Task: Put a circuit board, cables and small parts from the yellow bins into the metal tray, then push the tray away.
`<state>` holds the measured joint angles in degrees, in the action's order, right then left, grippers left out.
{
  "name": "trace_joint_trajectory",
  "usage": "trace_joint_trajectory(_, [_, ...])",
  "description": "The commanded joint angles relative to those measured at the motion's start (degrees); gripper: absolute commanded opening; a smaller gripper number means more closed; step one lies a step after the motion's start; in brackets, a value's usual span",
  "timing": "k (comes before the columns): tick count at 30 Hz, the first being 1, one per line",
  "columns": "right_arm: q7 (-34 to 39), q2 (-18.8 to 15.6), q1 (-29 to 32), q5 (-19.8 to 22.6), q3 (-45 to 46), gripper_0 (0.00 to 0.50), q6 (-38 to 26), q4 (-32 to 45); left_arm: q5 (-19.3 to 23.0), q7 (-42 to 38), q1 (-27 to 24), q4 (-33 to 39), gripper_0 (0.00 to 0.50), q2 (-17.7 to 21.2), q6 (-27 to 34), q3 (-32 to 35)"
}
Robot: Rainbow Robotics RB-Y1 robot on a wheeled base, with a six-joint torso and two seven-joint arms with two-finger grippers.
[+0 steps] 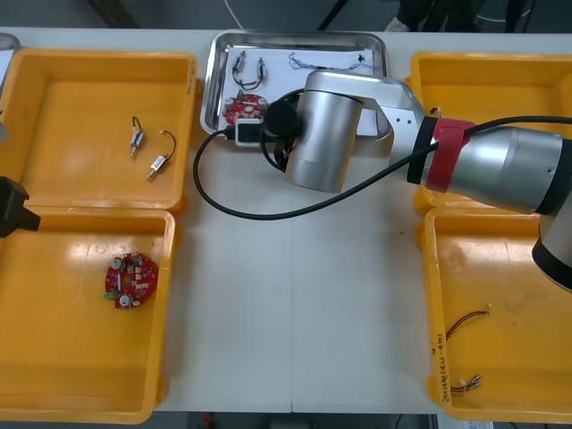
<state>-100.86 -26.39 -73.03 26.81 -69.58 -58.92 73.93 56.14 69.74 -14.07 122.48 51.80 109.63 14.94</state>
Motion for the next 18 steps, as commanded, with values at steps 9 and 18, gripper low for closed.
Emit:
trace_joint_trajectory(9, [-2.50, -0.06, -4.49, 1.31, -0.47, 0.000, 5.13, -3.53, -0.50, 4.97, 0.89, 1.18, 0.500, 2.69, 0.37, 1.84])
trace_joint_trajectory(18, [-3.47, 0.11, -4.40, 1.31, -0.47, 0.482, 6.10, -5.29, -0.50, 4.97, 0.89, 1.18, 0.500, 2.69, 0.37, 1.84])
